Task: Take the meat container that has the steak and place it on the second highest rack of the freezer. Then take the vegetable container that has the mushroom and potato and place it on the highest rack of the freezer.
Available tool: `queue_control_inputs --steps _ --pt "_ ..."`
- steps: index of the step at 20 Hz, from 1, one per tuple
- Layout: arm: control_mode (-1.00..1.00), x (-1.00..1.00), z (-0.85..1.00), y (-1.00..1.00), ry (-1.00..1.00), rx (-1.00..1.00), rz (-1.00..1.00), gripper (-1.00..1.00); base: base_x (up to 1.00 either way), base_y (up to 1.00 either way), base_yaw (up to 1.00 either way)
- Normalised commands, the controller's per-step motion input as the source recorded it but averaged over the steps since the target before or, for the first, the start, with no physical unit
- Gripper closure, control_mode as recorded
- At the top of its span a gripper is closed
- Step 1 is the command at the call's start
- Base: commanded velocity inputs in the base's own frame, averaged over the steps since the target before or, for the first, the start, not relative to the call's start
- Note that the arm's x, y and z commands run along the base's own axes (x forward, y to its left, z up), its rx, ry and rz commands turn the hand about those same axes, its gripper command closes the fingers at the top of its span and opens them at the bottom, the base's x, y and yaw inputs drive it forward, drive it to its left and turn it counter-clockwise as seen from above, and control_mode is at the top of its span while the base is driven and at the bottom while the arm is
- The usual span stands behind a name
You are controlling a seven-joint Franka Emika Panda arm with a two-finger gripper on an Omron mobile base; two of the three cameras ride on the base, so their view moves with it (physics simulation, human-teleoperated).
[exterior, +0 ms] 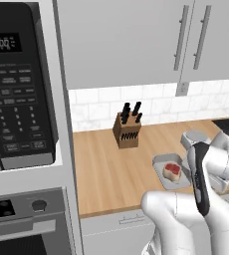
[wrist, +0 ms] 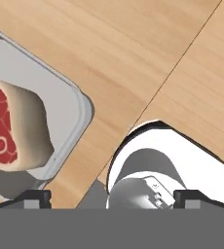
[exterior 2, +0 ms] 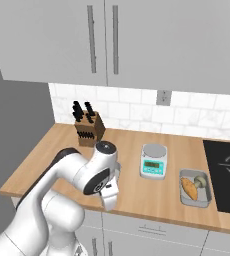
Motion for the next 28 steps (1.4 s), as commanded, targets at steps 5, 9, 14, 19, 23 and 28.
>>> queue_control_inputs --steps 5,9,14,19,23,28 --pt "-1.00 0.41 -0.27 -0.08 0.02 0.01 -0.01 -1.00 0.00 0.00 0.00" --pt "-1.00 0.31 -0.34 -0.06 0.02 0.03 -0.02 -1.00 0.00 0.00 0.00" --pt "-1.00 0.36 -0.41 -0.08 0.06 0.08 -0.02 -1.00 0.00 0.00 0.00" --pt "-1.00 0.39 -0.41 -0.02 0.09 0.08 -0.03 -1.00 0.00 0.00 0.00" --pt "-1.00 0.24 -0.73 0.24 0.11 0.01 -0.05 1.00 0.00 0.00 0.00" --pt "-1.00 0.00 -0.54 0.04 0.00 -0.01 -0.10 1.00 0.00 0.00 0.00"
